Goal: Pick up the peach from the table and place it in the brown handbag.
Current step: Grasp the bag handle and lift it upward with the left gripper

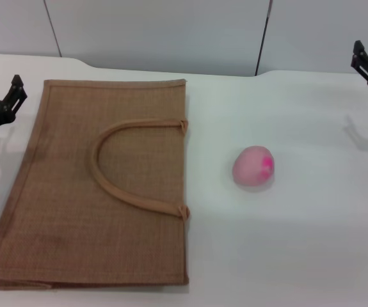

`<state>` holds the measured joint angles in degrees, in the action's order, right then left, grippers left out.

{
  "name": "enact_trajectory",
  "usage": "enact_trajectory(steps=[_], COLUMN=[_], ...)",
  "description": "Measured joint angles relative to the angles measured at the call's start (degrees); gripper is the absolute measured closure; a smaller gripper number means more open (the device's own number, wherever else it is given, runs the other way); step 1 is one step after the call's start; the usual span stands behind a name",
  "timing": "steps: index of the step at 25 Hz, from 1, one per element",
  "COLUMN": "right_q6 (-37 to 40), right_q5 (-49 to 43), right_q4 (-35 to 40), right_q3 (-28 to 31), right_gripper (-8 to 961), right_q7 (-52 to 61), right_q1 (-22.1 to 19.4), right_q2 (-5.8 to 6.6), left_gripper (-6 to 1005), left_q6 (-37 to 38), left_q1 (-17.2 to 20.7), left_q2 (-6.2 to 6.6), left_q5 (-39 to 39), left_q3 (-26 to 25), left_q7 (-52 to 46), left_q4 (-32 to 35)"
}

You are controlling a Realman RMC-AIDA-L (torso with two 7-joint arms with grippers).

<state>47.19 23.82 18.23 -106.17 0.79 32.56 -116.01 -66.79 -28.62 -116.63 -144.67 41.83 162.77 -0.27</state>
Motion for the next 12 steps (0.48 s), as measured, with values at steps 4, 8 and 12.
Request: enact_trajectory(steps=[4,8,12], right_q6=[0.0,-1.4,-2.7], right_q5=[0.0,0.0,0.0], right_q4=[-0.1,-0.2,-0.3], right_q3=[0.0,0.0,0.0], right_gripper=[56,56,57], right_q7=[0.0,0.0,0.0], right_q1=[0.1,0.6,1.1], right_q2=[0.0,0.0,0.0], left_gripper=[159,160,162], left_q6=[0.0,0.0,0.0], left_q1=[-0.2,-0.3,-0.3], left_q2=[-0.08,-0.11,-0.1], left_q5=[0.0,0.0,0.0], left_q3=[0.0,0.0,0.0], left_q7=[0.0,0.0,0.0], left_q4=[0.0,-0.1,-0.1])
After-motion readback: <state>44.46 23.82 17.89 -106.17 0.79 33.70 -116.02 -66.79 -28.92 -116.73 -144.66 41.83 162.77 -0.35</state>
